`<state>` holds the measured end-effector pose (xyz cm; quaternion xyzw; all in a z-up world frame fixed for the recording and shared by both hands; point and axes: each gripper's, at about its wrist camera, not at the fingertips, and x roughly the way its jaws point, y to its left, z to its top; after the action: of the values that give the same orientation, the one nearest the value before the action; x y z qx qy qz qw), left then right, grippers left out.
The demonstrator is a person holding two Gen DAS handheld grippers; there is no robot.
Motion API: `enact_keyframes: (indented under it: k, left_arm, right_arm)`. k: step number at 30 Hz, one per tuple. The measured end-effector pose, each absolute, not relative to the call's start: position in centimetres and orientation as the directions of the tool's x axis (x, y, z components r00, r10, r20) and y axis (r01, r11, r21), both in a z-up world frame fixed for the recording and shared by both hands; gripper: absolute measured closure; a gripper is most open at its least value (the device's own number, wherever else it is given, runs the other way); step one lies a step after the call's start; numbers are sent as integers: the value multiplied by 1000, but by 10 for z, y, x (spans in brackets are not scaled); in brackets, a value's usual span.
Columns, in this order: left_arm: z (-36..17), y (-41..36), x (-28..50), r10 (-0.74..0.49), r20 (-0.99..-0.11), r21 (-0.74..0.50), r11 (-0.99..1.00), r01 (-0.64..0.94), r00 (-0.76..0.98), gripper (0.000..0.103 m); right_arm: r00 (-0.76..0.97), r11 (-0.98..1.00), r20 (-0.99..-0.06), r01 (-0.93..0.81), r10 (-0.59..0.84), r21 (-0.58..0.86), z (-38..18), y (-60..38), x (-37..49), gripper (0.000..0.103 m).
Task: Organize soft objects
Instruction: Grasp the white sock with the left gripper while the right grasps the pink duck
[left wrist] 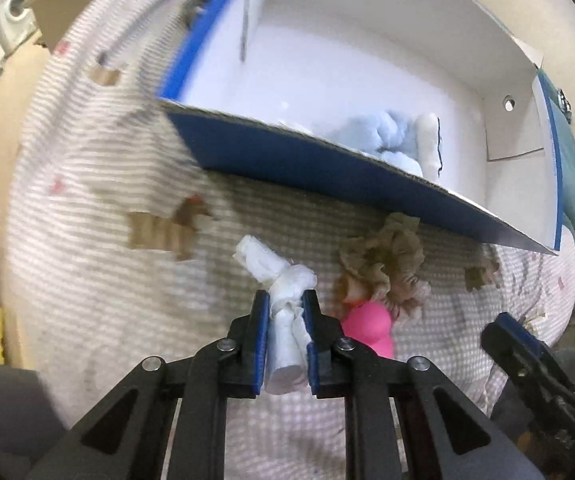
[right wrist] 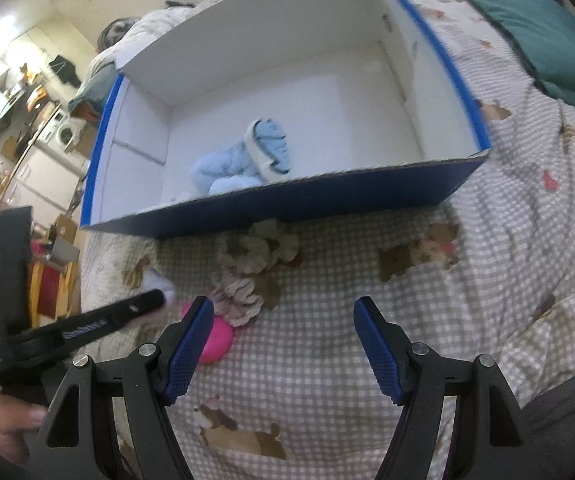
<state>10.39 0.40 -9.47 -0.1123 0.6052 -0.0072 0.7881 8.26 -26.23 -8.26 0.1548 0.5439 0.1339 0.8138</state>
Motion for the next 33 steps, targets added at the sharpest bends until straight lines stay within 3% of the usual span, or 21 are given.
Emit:
enact_keyframes:
  k: [12, 15, 21, 25, 33]
  left_arm:
    - [-61, 30, 82, -68, -938, -126, 981, -150, 340, 88]
    - [-66, 33, 82, -68, -942, -128, 978, -165, 329, 88]
    - [-68, 28, 85, -67, -942, -127, 978, -165, 328, 88]
    - [-67, 28, 84, -65, -942, -127, 977, -170, 331, 88]
    - [-68, 30, 84, -55, -942, -122, 975, -184, 332, 88]
  right_arm:
    - [166, 865, -850, -52, 500, 498, -120, -199, 88, 27]
    - [148, 868, -857, -16, 493, 496, -130, -188, 92, 34]
    - [165, 892, -879, 1, 446, 453, -134, -178, 96, 36]
    - [165, 910, -897, -13, 410, 414, -137, -172, 98, 58]
    - [160, 885, -872, -43, 464, 463, -124, -175, 85, 59]
